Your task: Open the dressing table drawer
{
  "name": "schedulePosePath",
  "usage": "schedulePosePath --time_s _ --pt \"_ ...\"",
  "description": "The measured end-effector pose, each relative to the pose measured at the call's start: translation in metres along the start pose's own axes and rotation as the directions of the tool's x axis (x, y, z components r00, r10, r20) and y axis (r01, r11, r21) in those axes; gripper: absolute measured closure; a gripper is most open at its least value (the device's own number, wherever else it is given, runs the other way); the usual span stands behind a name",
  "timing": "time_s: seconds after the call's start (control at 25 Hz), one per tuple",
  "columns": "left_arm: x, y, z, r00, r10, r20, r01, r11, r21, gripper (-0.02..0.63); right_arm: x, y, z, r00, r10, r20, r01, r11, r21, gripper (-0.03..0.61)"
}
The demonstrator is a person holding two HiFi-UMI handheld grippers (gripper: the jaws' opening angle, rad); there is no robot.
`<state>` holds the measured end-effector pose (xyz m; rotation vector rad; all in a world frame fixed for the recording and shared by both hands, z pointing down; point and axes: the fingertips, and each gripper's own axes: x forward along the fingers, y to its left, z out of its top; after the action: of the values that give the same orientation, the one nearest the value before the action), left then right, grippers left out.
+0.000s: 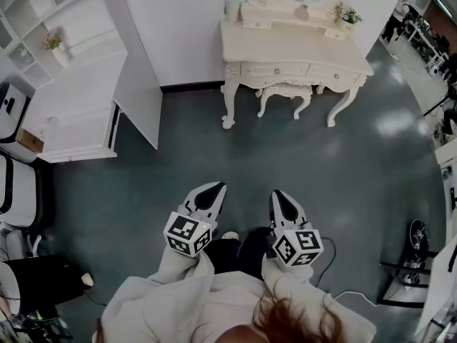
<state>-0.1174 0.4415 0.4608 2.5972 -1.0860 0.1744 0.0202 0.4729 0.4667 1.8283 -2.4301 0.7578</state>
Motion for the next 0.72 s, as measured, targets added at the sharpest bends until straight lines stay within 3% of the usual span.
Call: schedulePosePath --time_s 0.44,0.72 --pt "-0.002 0.011 0.005 0.999 -0.018 0.036 0.018 1.0 -0.016 0.594 0.01 0.018 -0.006 0.999 0.038 -0.023 -0.039 0.999 -0.015 0.537" --pt "-0.01 0.008 -0.001 0.999 -0.04 0.017 0.04 0.999 -0.001 0.594 0.011 0.02 -0.014 1.0 -0.007 -0.024 0.008 1.0 0.012 0.537"
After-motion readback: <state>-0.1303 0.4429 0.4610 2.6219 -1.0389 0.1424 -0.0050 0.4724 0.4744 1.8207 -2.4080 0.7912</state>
